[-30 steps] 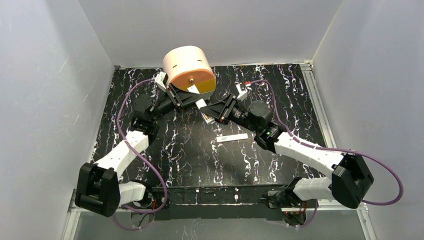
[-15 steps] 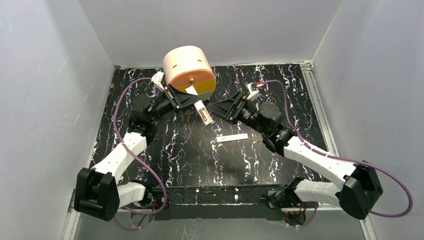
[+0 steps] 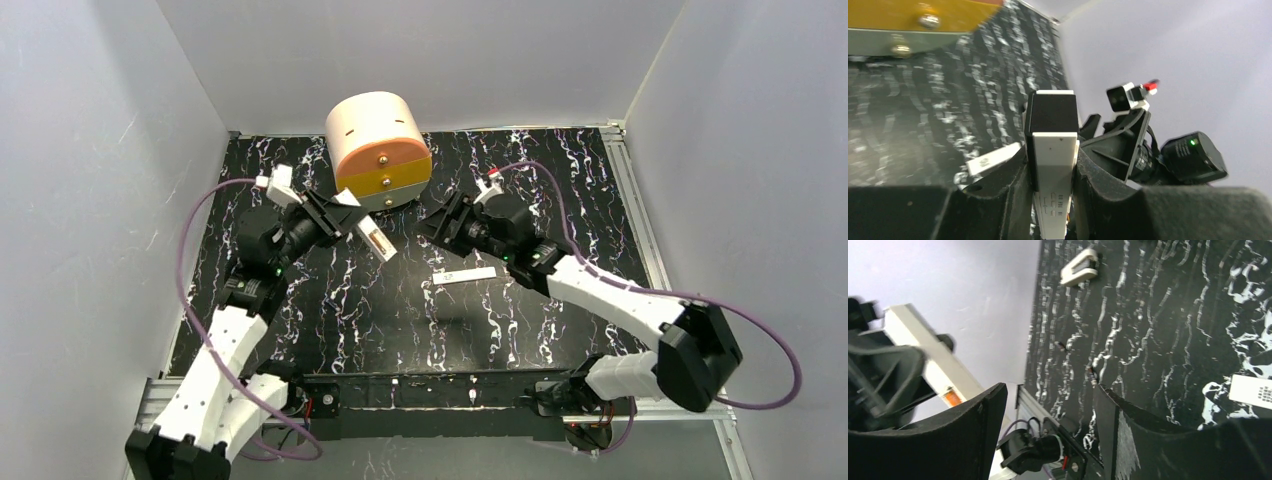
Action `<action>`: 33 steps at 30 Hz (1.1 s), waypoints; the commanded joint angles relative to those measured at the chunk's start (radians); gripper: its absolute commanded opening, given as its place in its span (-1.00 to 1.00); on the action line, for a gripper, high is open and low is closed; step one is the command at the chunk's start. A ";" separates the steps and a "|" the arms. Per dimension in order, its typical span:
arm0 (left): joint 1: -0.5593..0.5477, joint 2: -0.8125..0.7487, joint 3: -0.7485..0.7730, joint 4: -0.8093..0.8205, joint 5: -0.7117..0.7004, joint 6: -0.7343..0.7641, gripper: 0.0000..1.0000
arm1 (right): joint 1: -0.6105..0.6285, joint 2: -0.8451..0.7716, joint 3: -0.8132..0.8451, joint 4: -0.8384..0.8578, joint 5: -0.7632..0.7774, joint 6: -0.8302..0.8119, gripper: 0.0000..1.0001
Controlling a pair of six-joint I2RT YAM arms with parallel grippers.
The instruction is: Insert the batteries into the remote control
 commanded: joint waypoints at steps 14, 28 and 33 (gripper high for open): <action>0.009 -0.372 0.183 -0.641 -0.913 0.347 -1.00 | 0.458 0.655 0.556 -0.273 0.414 -0.507 0.39; 0.010 -0.394 0.252 -0.678 -1.124 0.492 -1.00 | 0.512 0.933 0.776 -0.322 0.454 -0.689 0.21; 0.009 -0.397 0.242 -0.671 -1.118 0.503 -1.00 | 0.517 0.983 0.829 -0.331 0.424 -0.722 0.20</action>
